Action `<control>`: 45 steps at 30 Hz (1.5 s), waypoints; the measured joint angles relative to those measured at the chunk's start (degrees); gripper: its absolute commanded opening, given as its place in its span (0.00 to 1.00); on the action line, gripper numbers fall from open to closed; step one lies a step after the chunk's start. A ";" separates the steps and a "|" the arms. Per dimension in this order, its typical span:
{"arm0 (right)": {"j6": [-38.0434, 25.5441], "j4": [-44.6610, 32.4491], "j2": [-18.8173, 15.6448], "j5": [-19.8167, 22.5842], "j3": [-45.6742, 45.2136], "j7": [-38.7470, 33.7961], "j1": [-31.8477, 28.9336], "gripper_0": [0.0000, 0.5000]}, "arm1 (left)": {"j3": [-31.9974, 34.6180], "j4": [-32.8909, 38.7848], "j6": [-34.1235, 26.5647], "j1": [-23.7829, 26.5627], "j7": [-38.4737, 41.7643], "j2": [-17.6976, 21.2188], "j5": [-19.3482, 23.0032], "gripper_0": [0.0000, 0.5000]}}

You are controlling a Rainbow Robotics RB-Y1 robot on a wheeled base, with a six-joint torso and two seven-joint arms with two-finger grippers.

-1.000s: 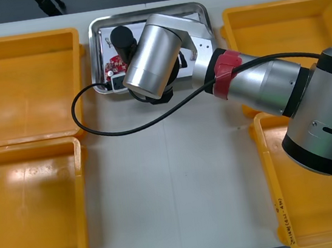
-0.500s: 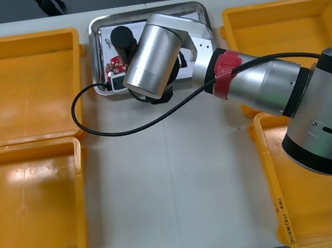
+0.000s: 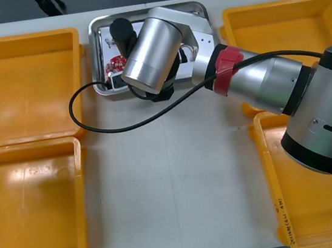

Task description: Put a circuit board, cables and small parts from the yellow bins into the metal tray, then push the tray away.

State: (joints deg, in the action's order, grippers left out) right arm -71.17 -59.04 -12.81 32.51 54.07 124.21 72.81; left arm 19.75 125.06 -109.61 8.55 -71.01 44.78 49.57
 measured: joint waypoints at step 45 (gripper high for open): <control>-30.56 -35.87 -6.43 10.05 -23.85 -15.32 -12.14 1.00 | 0.00 0.02 0.00 -0.01 0.00 0.00 -0.02 1.00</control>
State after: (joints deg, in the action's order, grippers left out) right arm -101.72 -94.91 -19.24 42.56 30.22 108.89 60.67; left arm 19.75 125.08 -109.61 8.54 -71.01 44.78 49.55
